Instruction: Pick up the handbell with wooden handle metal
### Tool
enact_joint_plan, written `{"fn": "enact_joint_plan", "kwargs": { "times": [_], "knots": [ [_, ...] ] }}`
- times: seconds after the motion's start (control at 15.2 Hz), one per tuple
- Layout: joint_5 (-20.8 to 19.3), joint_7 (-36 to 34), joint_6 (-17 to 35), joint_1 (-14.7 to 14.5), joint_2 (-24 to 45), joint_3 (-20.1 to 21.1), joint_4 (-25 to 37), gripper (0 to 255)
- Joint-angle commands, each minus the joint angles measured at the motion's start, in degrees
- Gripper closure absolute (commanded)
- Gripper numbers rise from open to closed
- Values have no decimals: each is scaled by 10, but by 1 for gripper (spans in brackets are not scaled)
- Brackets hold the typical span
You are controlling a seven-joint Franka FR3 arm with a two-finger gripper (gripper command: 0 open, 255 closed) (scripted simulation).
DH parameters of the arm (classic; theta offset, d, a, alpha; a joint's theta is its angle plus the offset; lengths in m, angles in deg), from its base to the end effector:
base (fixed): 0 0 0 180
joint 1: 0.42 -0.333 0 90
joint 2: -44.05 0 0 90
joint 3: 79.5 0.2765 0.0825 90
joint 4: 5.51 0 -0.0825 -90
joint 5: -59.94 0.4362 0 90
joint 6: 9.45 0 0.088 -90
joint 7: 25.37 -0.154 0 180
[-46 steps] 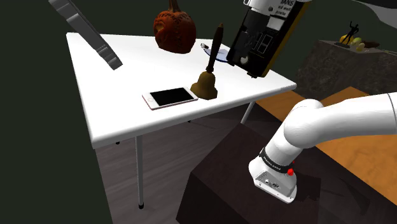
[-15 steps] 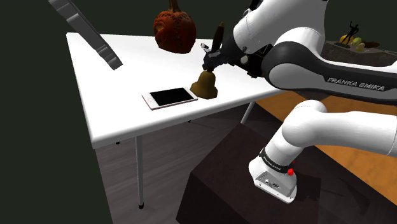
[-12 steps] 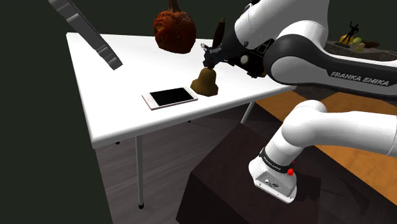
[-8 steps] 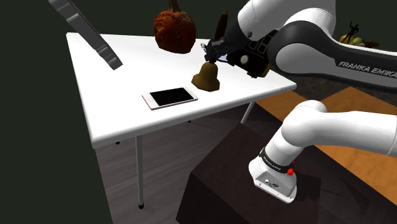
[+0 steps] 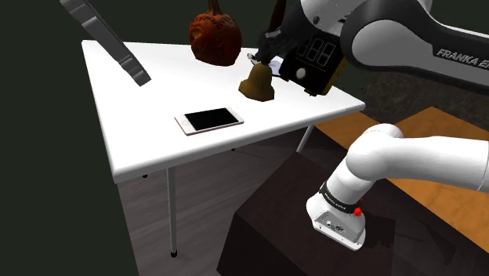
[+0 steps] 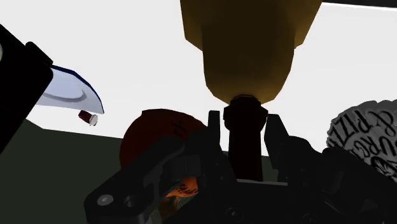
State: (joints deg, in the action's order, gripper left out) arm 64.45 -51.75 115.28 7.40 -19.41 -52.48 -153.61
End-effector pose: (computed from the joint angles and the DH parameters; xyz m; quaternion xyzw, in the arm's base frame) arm 0.3840 0.1374 0.5505 0.9280 -0.1182 0.3467 0.0684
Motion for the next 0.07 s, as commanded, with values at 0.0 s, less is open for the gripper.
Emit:
{"fn": "enact_joint_plan", "kwargs": {
  "times": [0.0],
  "knots": [
    [-1, 1, -3, 2, 2, -2, 6, 255]
  ]
}}
